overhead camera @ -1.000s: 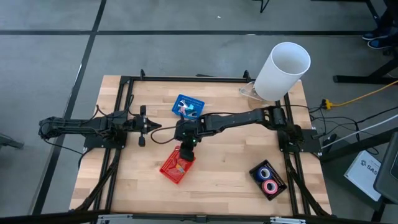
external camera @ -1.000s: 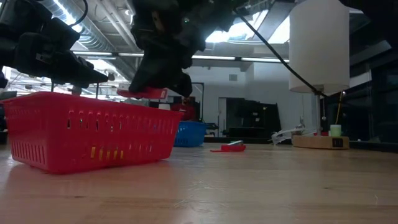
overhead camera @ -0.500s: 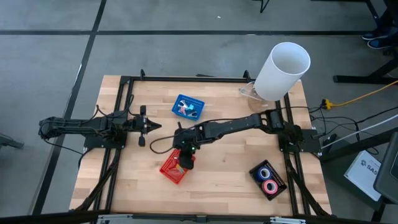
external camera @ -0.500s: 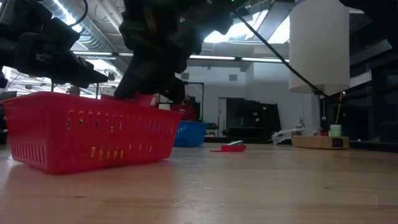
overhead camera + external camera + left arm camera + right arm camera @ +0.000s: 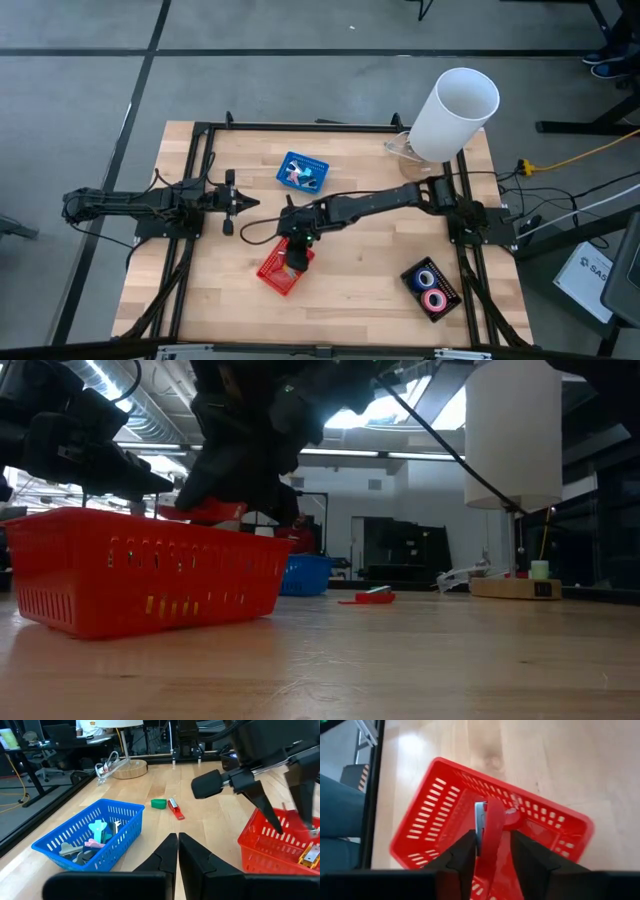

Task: Pick and place Stapler, Stapler remover, tape
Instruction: Put the red stapler into the red bin

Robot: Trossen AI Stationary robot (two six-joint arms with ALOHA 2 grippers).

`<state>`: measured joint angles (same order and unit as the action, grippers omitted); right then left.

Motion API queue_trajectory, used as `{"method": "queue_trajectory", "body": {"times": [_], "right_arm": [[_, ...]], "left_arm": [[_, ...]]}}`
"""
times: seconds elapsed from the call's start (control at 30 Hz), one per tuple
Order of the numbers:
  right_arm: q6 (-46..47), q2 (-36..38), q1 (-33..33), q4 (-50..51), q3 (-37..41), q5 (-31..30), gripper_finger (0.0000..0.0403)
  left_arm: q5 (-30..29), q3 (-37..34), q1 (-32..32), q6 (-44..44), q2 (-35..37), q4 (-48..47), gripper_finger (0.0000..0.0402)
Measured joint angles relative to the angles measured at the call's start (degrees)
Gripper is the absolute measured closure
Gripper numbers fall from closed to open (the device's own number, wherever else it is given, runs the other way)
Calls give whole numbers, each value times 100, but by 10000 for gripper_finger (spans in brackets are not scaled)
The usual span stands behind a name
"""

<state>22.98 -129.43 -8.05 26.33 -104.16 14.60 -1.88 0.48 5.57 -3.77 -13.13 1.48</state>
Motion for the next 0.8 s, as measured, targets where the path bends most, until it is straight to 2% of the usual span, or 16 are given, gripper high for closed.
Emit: {"method": "queue_trajectory", "body": {"times": [0.27, 0.4, 0.6, 0.8], "right_arm": [[74, 0, 2, -147, 0, -1, 178], [60, 0, -1, -206, 0, 1, 145], [-26, 0, -1, -234, 0, 56, 133], [-653, 2, -1, -303, -46, -27, 132]], "left_arm": [[-1, -1, 0, -1, 0, 0, 389], [1, -1, 1, 0, 0, 0, 391], [0, 0, -1, -1, 0, 0, 392], [-1, 1, 1, 0, 0, 0, 390]]}}
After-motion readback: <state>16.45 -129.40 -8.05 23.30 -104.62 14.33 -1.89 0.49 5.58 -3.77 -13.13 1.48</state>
